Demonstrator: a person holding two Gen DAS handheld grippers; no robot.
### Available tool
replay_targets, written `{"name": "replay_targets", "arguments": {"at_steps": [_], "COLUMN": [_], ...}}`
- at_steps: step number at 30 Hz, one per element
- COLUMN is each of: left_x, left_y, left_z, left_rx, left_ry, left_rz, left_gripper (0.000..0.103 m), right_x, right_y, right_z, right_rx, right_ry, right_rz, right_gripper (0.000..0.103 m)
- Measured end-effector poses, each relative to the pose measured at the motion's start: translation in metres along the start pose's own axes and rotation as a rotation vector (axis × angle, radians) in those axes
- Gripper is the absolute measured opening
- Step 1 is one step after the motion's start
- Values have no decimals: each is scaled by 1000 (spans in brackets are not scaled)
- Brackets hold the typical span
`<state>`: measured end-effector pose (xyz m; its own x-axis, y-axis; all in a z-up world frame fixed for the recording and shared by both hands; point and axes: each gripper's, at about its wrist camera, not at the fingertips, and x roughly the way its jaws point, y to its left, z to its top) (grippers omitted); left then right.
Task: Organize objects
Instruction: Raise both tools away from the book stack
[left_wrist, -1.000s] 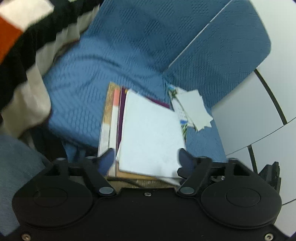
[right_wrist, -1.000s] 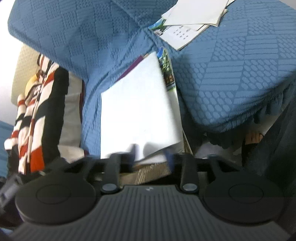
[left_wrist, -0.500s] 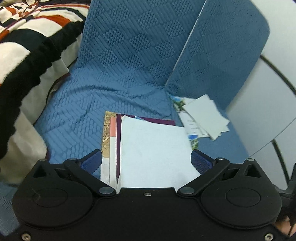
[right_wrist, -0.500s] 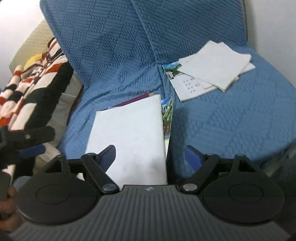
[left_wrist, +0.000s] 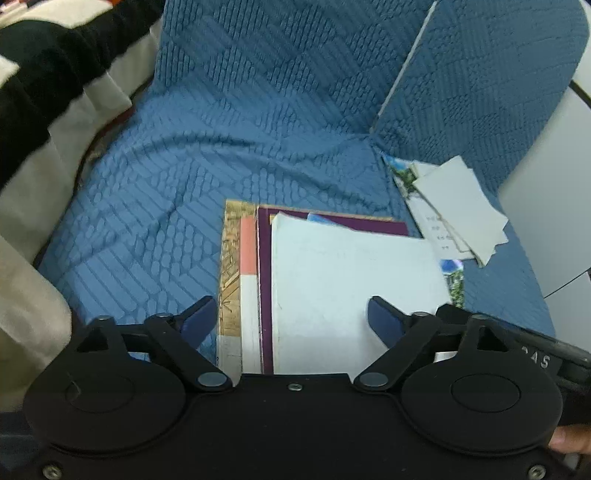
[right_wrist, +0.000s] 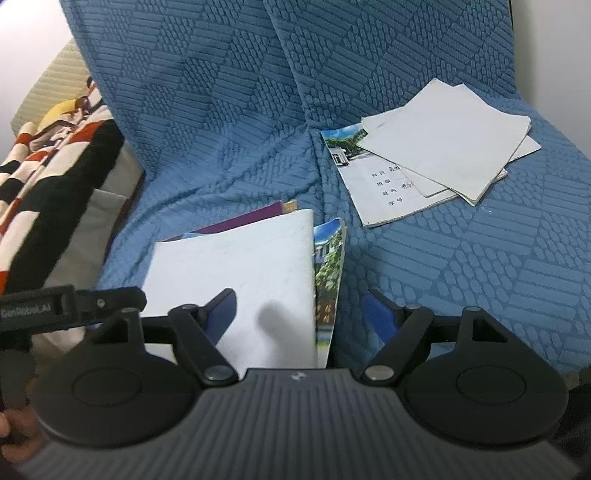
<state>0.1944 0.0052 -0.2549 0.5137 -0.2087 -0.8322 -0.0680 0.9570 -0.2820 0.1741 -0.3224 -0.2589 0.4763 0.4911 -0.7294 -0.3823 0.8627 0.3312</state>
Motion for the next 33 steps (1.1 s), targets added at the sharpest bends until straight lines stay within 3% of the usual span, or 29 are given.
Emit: {"name": "replay_targets", "arguments": {"at_steps": [3, 7, 18, 20, 25, 33], "left_x": [11, 14, 20, 20, 19, 18], "left_y": [4, 3, 7, 8, 7, 13], "left_z": [2, 3, 7, 8, 9, 10], "left_rx": [-13, 5, -12, -20, -9, -43], "left_ry": [34, 34, 53, 55, 52, 43], "left_rz": [2, 14, -25, -60, -62, -83], "left_gripper": [70, 67, 52, 50, 50, 51], "right_x": [9, 19, 34, 36, 41, 44], "right_y": [0, 1, 9, 11, 16, 23], "right_z": [4, 8, 23, 25, 31, 32], "right_rx": [1, 3, -11, -21, -35, -64], "right_ry": [8, 9, -1, 7, 51, 67], "right_rz": [-16, -28, 0, 13, 63, 68], "right_gripper": [65, 52, 48, 48, 48, 47]}}
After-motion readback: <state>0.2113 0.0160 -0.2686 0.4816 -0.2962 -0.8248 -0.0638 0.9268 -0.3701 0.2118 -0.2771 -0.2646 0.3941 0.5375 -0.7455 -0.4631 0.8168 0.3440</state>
